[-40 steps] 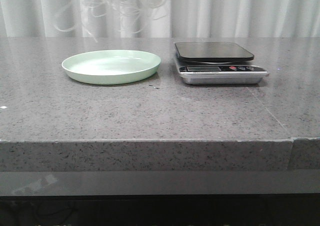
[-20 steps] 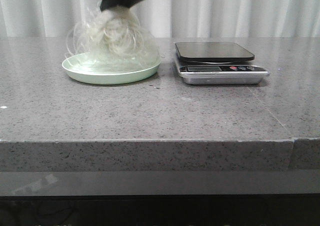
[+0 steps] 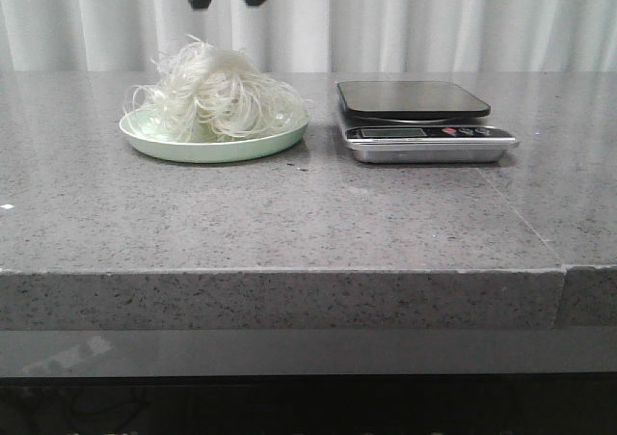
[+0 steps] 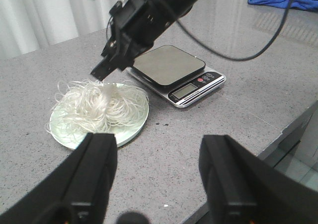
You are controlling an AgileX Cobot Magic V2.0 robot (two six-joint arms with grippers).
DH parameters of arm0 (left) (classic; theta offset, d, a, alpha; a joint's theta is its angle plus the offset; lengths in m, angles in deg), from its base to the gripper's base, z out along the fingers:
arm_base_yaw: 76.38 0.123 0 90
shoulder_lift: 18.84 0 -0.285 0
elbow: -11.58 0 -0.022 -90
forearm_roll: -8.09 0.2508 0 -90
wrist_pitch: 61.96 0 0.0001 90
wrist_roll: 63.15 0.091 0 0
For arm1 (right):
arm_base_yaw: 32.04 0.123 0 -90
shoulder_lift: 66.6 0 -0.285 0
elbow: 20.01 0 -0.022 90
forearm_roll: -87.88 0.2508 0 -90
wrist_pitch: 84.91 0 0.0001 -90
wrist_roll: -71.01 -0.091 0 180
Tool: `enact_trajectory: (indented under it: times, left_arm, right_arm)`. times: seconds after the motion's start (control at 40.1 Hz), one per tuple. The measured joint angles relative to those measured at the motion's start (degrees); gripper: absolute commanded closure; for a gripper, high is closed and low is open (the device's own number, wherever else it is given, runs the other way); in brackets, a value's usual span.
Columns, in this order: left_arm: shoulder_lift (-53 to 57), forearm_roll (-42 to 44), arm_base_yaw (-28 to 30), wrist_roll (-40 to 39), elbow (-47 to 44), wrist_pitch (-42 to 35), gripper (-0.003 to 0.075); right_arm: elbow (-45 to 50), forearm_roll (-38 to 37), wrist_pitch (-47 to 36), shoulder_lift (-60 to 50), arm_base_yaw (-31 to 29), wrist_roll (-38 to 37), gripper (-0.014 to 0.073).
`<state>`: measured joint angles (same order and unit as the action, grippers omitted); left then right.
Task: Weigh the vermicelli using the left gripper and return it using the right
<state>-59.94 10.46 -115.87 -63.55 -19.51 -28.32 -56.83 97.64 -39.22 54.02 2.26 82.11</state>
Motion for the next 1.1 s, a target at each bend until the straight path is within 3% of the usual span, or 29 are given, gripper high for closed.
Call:
enact_trajectory:
  times: [0.324,0.748,1.097]
  left_arm:
    - [0.0,0.0,0.0,0.0,0.0,0.0,0.0259]
    - [0.0,0.0,0.0,0.0,0.0,0.0,0.0259]
    - [0.0,0.0,0.0,0.0,0.0,0.0,0.0259]
  right_arm:
    - [4.35,-2.29,9.11,-14.07,-1.31,-6.78,0.0103]
    - [37.9,-8.43,5.17,-42.53,-1.31,-10.29,0.0103]
    - [56.74,-11.11,5.17,-67.19,-1.31,-13.62,0.0103]
